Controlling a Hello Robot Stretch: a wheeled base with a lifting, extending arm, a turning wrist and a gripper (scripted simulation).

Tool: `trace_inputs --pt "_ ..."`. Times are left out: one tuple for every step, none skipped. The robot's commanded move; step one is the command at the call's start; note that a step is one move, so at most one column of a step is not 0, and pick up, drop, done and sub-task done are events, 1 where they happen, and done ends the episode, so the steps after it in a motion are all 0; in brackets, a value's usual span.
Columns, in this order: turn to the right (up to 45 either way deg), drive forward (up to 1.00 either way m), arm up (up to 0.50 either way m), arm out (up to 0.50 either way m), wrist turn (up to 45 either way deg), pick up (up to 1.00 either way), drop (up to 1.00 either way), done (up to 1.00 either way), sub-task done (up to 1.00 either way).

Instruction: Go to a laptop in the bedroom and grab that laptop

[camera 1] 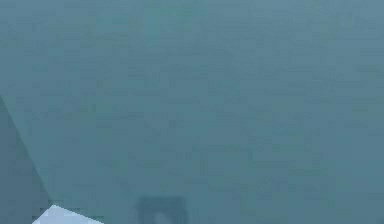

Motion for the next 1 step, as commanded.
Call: trace_inputs --pt "0.0 0.0 0.0 0.0 0.0 0.0 0.0 1.0 0.0"
